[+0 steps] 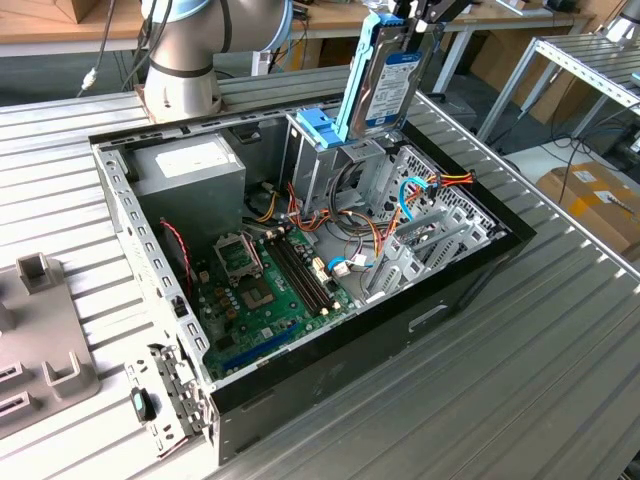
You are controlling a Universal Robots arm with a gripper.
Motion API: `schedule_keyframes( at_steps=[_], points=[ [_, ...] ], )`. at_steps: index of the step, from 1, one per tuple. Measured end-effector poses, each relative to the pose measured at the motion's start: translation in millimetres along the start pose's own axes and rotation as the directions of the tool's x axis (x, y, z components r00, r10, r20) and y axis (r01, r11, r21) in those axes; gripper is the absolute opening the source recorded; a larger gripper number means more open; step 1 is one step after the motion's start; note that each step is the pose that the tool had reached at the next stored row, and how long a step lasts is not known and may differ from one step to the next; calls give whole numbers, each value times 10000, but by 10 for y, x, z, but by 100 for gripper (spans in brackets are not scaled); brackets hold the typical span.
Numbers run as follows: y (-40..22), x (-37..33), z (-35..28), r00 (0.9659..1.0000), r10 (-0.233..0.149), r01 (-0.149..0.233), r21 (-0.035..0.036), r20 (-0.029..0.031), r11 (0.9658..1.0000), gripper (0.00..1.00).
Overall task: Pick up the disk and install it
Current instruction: 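Pick up the disk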
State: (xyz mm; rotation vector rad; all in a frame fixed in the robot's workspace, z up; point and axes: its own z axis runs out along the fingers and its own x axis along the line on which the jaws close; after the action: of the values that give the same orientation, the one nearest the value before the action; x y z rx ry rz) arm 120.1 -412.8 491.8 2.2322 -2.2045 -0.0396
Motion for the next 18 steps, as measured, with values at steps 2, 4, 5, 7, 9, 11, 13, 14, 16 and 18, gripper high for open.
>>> schedule_keyframes(
  at_steps=[2,4,5,7,9,11,13,14,16,18],
  points=[
    [0,8,0,10000,0,0,0,0,10000,35],
    [0,25,0,10000,-1,1,0,0,10000,35],
    [0,30,0,10000,0,0,0,0,10000,35],
    [0,43,0,10000,0,0,0,0,10000,35],
    [1,54,-1,10000,-1,1,0,0,10000,35],
    [1,66,-1,10000,0,0,0,0,10000,35],
    [1,82,-1,10000,0,0,0,0,10000,35],
    [1,90,-1,10000,0,0,0,0,10000,35],
    [1,107,-1,10000,0,0,0,0,10000,35],
    [1,128,-1,10000,0,0,0,0,10000,35]
  ],
)
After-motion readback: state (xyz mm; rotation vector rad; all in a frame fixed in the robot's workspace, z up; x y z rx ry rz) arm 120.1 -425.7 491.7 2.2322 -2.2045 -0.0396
